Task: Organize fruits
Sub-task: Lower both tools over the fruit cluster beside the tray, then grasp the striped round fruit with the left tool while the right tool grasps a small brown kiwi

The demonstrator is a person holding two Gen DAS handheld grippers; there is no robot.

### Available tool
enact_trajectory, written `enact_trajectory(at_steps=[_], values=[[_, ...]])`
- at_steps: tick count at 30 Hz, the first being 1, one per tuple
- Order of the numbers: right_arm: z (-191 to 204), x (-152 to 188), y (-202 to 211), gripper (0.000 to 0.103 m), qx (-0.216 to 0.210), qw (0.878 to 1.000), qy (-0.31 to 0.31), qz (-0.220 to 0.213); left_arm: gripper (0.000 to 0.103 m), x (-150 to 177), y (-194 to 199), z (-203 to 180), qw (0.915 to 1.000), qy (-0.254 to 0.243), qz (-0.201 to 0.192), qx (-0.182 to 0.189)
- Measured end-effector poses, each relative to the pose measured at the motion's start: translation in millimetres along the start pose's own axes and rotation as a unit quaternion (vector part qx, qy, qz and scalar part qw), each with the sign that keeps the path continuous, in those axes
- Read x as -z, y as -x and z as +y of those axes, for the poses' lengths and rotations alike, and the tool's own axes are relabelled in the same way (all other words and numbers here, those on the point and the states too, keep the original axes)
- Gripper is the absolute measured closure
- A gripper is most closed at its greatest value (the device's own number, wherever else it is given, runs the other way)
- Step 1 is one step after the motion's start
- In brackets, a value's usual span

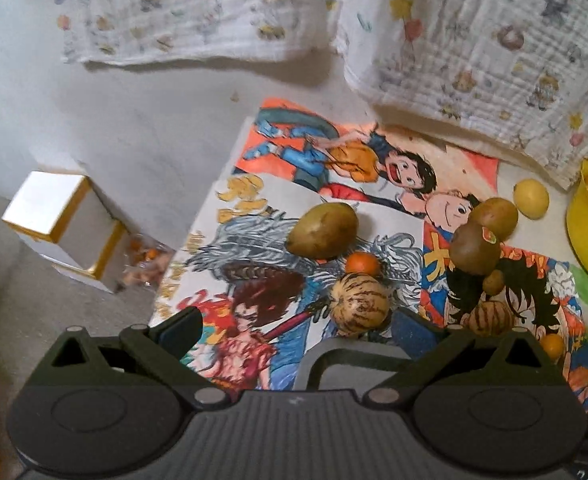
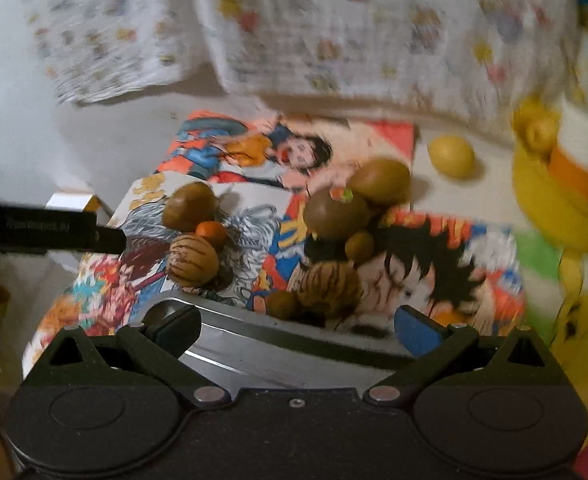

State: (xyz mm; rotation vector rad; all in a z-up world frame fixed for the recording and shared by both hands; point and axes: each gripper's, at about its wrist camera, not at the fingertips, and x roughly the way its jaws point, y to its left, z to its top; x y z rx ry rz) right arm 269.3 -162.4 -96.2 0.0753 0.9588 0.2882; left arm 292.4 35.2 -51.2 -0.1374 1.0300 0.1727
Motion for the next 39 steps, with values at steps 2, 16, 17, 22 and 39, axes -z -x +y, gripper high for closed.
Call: enact_trajectory(at_steps=[2,16,17,22,39], values=[[-3.6,-2.6,-13.4,0.001,0.003,0.999,-0.042,0.014,0.001,-6.5,-13.9,-1.2,0.9998,-0.011,0.012,0.007],[0.6,-3.6,-83.2,0.025,0.009,0.988,-0.141,0.059,0.003,-31.8,-96.3,-16.8,0.9910,-0.061,0.101,0.063],[0.9,-4.0,-84.0,0.026,0.011,0.988,-0.142,0.057,0.003,-31.5,-98.7,-17.7,0.9910,-0.061,0.102,0.062],[0.6,-7.3,-90.7,0.039,0.011,0.987,-0.151,0.063,0.010,-33.6,-110.7,-17.7,0.9888,-0.051,0.118,0.077],[20.2,-13.5,-108.5,0.071,0.044,0.992,-0.087,0.080,0.045,-31.4,-126.0,-13.2,0.9823,-0.031,0.136,0.125]])
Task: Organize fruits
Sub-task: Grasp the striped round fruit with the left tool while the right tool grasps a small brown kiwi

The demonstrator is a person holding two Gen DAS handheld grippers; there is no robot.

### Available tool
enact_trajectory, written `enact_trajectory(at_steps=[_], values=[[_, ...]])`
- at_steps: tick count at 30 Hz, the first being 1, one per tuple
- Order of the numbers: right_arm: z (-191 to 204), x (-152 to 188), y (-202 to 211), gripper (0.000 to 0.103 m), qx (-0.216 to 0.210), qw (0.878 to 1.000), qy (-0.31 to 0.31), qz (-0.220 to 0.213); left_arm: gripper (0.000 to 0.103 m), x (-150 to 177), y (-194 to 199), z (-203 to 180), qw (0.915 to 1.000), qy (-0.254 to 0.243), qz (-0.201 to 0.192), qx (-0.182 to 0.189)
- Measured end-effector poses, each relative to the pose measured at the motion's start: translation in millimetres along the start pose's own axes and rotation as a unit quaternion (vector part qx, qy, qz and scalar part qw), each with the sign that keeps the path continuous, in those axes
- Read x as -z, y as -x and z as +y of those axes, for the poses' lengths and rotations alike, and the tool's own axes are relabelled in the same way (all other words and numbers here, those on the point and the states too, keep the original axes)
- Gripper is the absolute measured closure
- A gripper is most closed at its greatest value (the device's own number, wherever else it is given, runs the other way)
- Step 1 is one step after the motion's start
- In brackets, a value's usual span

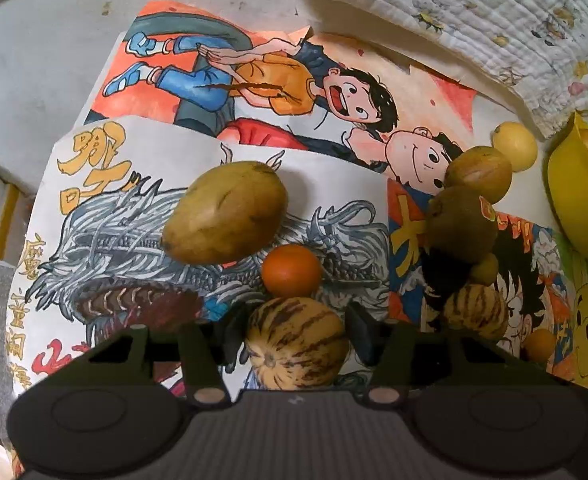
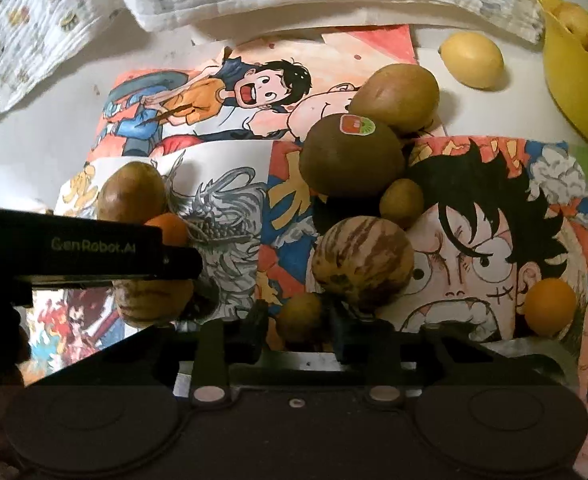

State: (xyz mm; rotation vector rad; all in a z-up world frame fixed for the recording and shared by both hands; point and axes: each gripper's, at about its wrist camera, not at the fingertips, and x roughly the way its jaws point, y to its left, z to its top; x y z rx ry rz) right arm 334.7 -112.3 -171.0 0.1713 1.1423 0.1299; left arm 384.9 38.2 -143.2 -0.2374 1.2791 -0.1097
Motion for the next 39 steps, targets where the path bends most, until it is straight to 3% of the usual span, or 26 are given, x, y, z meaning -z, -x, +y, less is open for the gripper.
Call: enact_trajectory(at_steps=[12,17,25,39], values=[[2.9,3.2,3.0,0.074,0.001,1.000,0.017,-0.010,0.047,2.3,0.2,2.8,0.9998,0.000,0.011,0.016],[3.8,5.7,10.2,0.074,-0.003,1.000,0.021,-0.018,0.047,3.7,4.4,9.2,0.9993,0.015,0.001,0.034],[6.3,9.8,29.1,0.074,-0.016,0.998,0.048,-0.033,0.047,10.7,21.3,3.7,0.9991,0.013,-0.025,0.033],[1.9,49.7,65.5,0.074,-0.068,0.992,0.103,-0.020,0.047,63.5,61.1,-4.2,0.9966,0.058,-0.054,0.021]])
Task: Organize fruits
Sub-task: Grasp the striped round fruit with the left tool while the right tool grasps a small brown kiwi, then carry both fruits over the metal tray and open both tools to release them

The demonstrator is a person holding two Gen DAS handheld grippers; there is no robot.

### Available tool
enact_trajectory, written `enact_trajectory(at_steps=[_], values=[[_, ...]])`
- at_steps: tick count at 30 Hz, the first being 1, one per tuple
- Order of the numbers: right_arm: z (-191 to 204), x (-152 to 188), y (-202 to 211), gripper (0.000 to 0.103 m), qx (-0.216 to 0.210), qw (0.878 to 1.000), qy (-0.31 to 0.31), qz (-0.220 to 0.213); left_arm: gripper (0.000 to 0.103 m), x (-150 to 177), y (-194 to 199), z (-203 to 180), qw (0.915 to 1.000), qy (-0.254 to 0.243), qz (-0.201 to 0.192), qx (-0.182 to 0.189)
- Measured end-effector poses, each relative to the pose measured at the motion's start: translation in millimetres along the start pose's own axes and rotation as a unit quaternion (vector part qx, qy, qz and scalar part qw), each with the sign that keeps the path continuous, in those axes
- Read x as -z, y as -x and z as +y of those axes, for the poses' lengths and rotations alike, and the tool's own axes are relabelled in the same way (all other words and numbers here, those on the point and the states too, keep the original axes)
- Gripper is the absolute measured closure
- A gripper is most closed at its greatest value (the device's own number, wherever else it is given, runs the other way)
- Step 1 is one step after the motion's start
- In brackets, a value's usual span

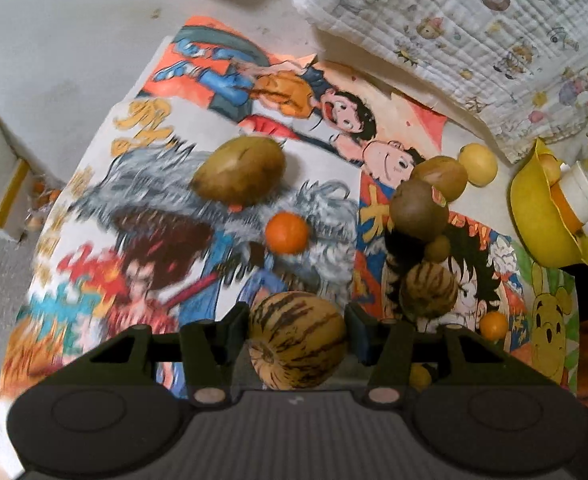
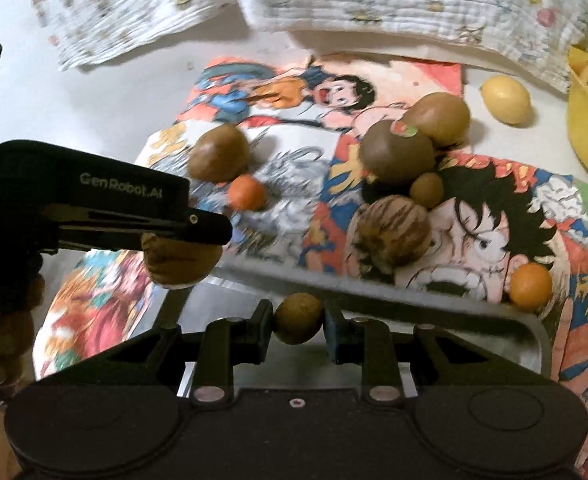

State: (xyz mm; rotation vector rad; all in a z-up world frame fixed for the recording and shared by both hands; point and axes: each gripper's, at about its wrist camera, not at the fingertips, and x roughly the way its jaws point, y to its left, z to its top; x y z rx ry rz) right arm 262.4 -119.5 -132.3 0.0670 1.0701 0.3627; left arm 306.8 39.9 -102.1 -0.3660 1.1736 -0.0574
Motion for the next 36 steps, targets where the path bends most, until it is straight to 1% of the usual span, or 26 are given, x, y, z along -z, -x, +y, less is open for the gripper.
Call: enact_trajectory(at_steps=[6,9,14,18,24,29,36], values=[[8.9,25.0,10.0,0.074,-0.022,0.999,0.029,0.019,0.047,36.1,13.8,8.7,0.9995,0.026,0.009,-0.014],[12.4,36.9,14.9,0.074,-0.032,0.998,0.043,0.025,0.047,55.9,22.5,12.7,0.9992,0.039,0.012,-0.009],[17.4,55.6,20.0,0.074,-0.044,0.997,0.057,0.039,0.047,84.9,31.3,19.4,0.9985,0.049,0.017,-0.016],[22.0,69.0,21.2,0.074,-0.051,0.995,0.065,0.052,0.047,101.2,34.6,22.4,0.9980,0.056,0.018,-0.022],[24.6,84.7,23.2,0.074,-0.050,0.994,0.074,0.064,0.047,118.1,35.1,20.6,0.9982,0.052,0.021,-0.022],[23.5,93.3,24.6,0.074,-0.045,0.994,0.074,0.070,0.047,127.8,33.9,21.4,0.9973,0.064,0.025,-0.025],[22.1,102.2,26.4,0.074,-0.039,0.994,0.078,0.072,0.046,133.5,33.8,19.1,0.9976,0.060,0.019,-0.029]])
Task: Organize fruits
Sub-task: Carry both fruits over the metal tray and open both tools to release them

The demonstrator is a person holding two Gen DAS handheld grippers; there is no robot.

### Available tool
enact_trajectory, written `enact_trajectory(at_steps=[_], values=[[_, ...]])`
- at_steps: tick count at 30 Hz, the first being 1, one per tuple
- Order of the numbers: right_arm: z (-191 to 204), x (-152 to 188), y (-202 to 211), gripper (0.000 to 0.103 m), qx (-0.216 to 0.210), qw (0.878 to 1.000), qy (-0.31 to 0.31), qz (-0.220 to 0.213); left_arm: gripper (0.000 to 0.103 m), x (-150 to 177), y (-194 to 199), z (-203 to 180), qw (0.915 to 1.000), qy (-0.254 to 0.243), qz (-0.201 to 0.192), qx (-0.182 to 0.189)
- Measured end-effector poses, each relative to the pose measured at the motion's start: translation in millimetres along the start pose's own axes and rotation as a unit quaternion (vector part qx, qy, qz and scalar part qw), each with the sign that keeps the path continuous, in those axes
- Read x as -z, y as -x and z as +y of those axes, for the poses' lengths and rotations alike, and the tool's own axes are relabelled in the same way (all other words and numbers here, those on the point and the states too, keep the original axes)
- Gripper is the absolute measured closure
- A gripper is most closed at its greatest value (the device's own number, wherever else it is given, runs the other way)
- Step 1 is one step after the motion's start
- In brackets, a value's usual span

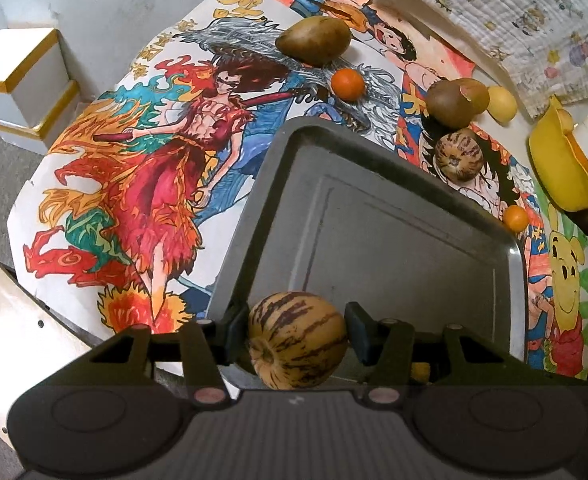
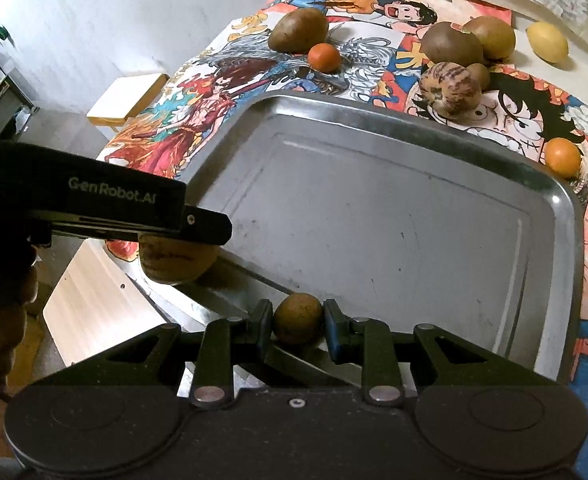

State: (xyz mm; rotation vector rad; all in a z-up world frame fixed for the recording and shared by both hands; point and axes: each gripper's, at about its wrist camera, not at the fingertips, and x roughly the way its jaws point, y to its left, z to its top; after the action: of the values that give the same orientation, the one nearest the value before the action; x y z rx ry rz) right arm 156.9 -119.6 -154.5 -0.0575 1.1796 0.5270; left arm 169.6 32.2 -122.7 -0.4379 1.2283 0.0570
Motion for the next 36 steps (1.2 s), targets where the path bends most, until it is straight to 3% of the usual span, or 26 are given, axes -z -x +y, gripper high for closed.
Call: enact_trajectory(at_steps=[5,7,17,22,31,36], values=[[-0.1,4.3,2.6,0.070,0.004,1.000,0.002,-0.004,0.046,2.3,0.3,-2.1,1.0000,-0.002,-0.002,-0.002],[-2.0,5.7,4.3,0.067,0.006,1.000,-0.002,-0.007,0.032,3.0,1.0,-3.2,1.0000,-0.002,-0.001,0.001],[-5.8,12.1,17.8,0.038,0.006,1.000,0.001,-0.015,0.015,2.5,19.9,-7.5,0.9995,-0.016,-0.025,-0.010],[-7.9,9.4,26.6,0.021,0.003,1.000,-0.005,-0.008,0.002,1.8,36.2,-5.8,0.9977,-0.051,-0.030,-0.032],[-17.4,8.9,23.7,0.012,0.004,0.999,-0.038,0.035,0.001,19.2,44.6,-0.1,0.9872,-0.135,0.009,-0.084],[-20.0,3.6,25.1,0.008,0.020,0.998,-0.043,0.036,0.001,25.3,43.3,5.6,0.9847,-0.142,0.027,-0.096]])
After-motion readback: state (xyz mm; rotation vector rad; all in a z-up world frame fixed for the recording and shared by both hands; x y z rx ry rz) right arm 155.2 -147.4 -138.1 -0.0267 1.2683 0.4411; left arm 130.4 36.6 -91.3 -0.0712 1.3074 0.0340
